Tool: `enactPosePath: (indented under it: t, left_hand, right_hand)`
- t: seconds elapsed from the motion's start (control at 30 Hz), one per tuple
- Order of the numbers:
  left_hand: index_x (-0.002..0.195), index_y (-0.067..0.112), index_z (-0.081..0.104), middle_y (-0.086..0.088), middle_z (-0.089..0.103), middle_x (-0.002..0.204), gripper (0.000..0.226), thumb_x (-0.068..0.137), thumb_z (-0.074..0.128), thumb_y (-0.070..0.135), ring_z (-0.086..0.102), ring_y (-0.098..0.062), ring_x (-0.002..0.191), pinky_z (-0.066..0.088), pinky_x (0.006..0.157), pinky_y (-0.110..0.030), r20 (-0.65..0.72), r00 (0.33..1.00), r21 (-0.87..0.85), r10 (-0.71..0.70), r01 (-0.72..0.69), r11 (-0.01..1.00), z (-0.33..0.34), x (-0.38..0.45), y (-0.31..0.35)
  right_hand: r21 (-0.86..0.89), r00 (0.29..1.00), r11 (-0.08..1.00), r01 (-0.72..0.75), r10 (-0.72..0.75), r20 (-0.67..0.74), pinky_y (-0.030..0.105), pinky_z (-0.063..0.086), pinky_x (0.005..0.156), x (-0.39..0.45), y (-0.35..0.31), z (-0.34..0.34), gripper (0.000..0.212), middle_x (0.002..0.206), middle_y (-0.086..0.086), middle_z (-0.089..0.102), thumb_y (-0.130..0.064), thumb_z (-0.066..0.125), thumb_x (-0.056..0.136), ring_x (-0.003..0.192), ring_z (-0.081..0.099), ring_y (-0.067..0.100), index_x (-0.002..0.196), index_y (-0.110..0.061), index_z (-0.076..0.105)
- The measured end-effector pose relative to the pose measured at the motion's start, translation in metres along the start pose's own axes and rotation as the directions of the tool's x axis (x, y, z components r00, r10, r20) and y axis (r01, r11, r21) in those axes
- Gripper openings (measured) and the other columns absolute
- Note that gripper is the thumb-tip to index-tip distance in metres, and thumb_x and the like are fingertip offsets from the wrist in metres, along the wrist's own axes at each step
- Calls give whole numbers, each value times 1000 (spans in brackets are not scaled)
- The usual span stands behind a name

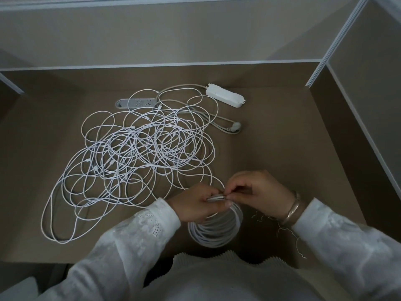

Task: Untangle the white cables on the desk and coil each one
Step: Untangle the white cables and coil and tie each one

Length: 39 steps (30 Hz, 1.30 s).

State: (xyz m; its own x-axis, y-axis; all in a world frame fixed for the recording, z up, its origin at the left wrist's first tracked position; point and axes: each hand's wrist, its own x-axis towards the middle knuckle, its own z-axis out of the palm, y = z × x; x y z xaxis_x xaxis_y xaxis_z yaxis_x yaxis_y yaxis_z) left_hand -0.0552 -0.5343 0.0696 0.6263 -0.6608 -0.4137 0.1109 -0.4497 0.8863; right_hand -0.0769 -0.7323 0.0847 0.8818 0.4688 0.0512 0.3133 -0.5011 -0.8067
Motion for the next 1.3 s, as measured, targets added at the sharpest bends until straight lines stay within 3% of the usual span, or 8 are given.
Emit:
enactPosePath:
  t: [0.2, 0.3, 0.47, 0.6, 0.77, 0.93, 1.1, 1.3]
  left_hand:
    - [69, 12, 48, 9, 40, 44, 30, 87, 61, 32, 39, -7, 37, 34, 43, -18, 78, 996, -106, -52, 60, 993, -2, -6, 5]
    - [69, 23, 56, 11, 50, 50, 25, 89, 63, 36, 48, -2, 47, 40, 51, -20, 30, 999, 143, 31, -35, 989, -4, -6, 6]
    - [76, 20, 63, 0, 65, 76, 23, 87, 62, 40, 62, -17, 76, 39, 66, -24, -25, 992, 559, 120, -86, 825, 2, -9, 12]
    - [66, 17, 59, 12, 49, 51, 24, 86, 69, 26, 47, -2, 49, 37, 52, -17, 21, 999, 128, 35, -37, 991, -5, -11, 6]
    - [68, 12, 48, 7, 29, 44, 23, 81, 62, 24, 22, -7, 37, 13, 45, -23, 190, 975, -314, -119, 175, 933, -12, -19, 9]
    - [91, 2, 50, 10, 27, 40, 28, 86, 62, 27, 18, -3, 32, 10, 43, -17, 416, 901, -432, -125, 317, 844, -24, -15, 6]
    - [77, 14, 53, 14, 31, 38, 26, 85, 69, 33, 22, 3, 31, 15, 38, -12, 602, 792, -468, -102, 453, 758, -29, -11, 0]
    - [62, 24, 53, 7, 20, 44, 32, 78, 76, 41, 14, -5, 35, 22, 37, -9, 718, 696, -432, -25, 474, 767, -21, -10, 0]
  right_hand:
    - [-284, 993, 952, 113, -118, 1, 23, 45, 64, -2, -12, 5, 28, 80, -1, 61, -34, 47, 89, 70, 58, 12, 84, -13, 64]
    - [-328, 993, 937, 120, -117, 27, 22, 42, 62, -2, -13, 6, 27, 79, -4, 59, -34, 46, 89, 68, 56, 11, 83, -14, 63]
    - [-206, 982, 978, 15, 25, 188, 4, 35, 66, 8, -14, -4, 5, 74, -18, 59, -23, 67, 85, 71, 53, -8, 84, -18, 69]
    - [84, 977, 987, -134, 117, 176, 13, 47, 71, 11, -13, -15, 9, 75, -10, 69, -9, 70, 84, 71, 65, -1, 87, -17, 69]
    - [178, 985, 974, -140, 118, 129, 30, 57, 76, 5, -17, -14, 14, 82, 4, 72, -2, 74, 77, 76, 70, 15, 86, -11, 69]
    - [-61, 996, 996, 64, -60, 64, 14, 50, 71, 2, -29, -13, 4, 81, -9, 69, -15, 72, 80, 74, 65, 0, 84, -17, 72]
    - [-313, 954, 901, 300, -279, 109, 26, 47, 76, 1, -43, -8, 18, 102, -1, 62, -22, 52, 90, 88, 60, 11, 84, -12, 66]
    - [-179, 952, 953, 245, -201, 232, 26, 46, 75, 3, -45, -8, 13, 93, -3, 61, -19, 54, 91, 85, 56, 7, 88, -12, 65]
